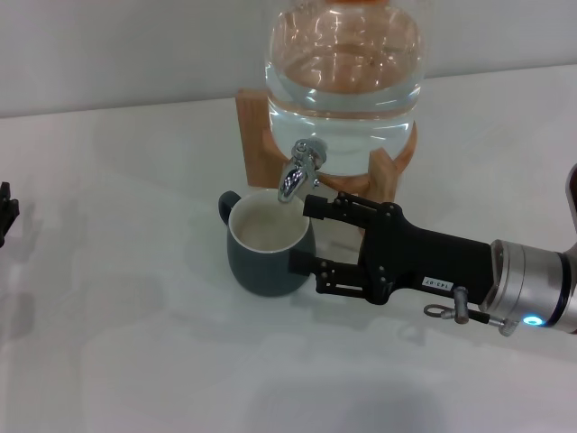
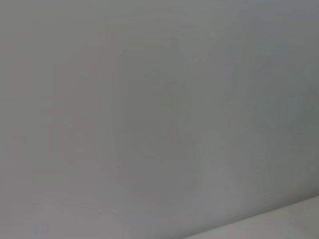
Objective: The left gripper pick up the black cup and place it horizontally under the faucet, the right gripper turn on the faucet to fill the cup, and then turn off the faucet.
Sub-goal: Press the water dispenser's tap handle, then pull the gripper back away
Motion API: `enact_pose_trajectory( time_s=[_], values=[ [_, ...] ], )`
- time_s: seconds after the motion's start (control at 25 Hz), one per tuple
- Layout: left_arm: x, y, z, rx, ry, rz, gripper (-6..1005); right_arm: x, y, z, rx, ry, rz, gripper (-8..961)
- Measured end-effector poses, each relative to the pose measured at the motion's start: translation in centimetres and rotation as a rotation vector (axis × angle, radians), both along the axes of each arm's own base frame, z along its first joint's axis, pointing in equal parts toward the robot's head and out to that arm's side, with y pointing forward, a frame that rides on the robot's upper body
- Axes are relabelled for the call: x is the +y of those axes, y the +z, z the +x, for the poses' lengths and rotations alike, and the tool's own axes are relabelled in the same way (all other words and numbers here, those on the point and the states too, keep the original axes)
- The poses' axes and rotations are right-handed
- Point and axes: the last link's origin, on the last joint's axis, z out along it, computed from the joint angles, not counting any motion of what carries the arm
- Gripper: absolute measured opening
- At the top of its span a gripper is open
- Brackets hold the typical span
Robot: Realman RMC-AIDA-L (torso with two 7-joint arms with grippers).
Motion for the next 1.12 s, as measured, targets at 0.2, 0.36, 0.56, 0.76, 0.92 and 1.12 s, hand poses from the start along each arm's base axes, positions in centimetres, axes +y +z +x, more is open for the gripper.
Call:
enact_pose_trajectory(
  time_s=[0.2,0.36,0.56,0.76,0.92,1.12],
  values=[
    [0.17,-0.08,0.11,0.0,0.001,-0.005,861,0.1,0.12,-0.11,0.005,0.005,0.006,793],
    [0.33,-0.06,0.24,-0.001,-0.002,-0.005,861,0.36,0.2,-0.19,0.007,0.0,0.015,795],
    [0.35,-0.06,0.25,-0.001,-0.003,-0.005,861,0.6,0.17,-0.24,0.0,-0.002,0.02,797],
    [0.34,-0.07,0.23,-0.001,-0.002,-0.006,861,0.77,0.12,-0.23,-0.006,-0.007,0.024,797],
    [0.29,-0.07,0.17,-0.001,0.0,-0.006,861,0.89,0.2,-0.23,-0.004,-0.011,0.031,796],
    [0.19,-0.08,0.06,-0.001,0.004,-0.007,860,0.85,0.4,0.06,0.007,-0.031,0.046,796]
  ],
)
